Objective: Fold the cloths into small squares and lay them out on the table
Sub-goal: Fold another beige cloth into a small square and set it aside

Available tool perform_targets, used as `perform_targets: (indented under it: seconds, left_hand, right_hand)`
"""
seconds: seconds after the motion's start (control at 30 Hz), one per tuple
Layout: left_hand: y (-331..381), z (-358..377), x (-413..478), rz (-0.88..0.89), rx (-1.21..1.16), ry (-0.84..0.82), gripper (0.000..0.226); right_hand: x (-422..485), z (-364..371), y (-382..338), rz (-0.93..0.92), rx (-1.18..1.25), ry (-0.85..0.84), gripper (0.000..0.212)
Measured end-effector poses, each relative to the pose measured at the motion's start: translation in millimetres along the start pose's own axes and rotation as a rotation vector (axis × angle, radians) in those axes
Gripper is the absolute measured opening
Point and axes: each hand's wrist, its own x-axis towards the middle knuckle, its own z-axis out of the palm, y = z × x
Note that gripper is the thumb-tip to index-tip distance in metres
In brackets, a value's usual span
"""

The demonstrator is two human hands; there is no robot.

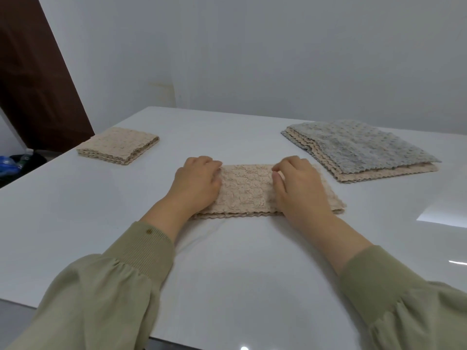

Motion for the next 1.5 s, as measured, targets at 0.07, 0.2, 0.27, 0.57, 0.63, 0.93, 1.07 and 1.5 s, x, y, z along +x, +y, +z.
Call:
perform_targets:
  seconds: [0.07, 0.2, 0.27, 0.57, 0.63, 0.93, 1.07, 1.5]
  left_hand:
    - [0.9, 6.5, -0.7, 0.005, 0.068, -0.156, 0.052]
    - [-2.0, 6.7, -5.6, -0.017, 0.074, -0.352, 0.058]
    - [-4.7, -3.0, -7.6, 0.031, 0.049, -0.351, 0.061]
    - [-10.5, -42.1, -28.8, 0.135, -0.240, -0.270, 0.017]
    - [-11.1, -43.1, -30.7, 0.120, -0.234, -0.311, 0.016]
    - [-14.9, -49.1, -34.3, 0.074, -0.242, -0.360, 0.007]
    - [-17.2, -48.1, -34.9, 0.073, -0.230, -0.398, 0.011]
    - [-18.9, -50.4, -34.9, 0.074, -0.265, -0.375, 0.014]
  right_hand:
    - [9.2, 12.8, -17.0, 0.014, 0.008, -0.073, 0.034]
    - [16.6, 40.1, -24.8, 0.055, -0.153, -0.470, 0.051]
    - [16.8, 43.1, -20.3, 0.058, -0.177, -0.532, 0.054]
    - [15.1, 37.6, -15.9, 0.067, -0.088, -0.515, 0.051]
    - [15.0, 36.7, -16.4, 0.065, -0.090, -0.512, 0.051]
    - [14.5, 36.1, -17.6, 0.078, -0.086, -0.516, 0.051]
    - [14.4, 35.9, -18.0, 0.084, -0.078, -0.523, 0.051]
    - [14.3, 35.2, -19.1, 0.087, -0.056, -0.505, 0.049]
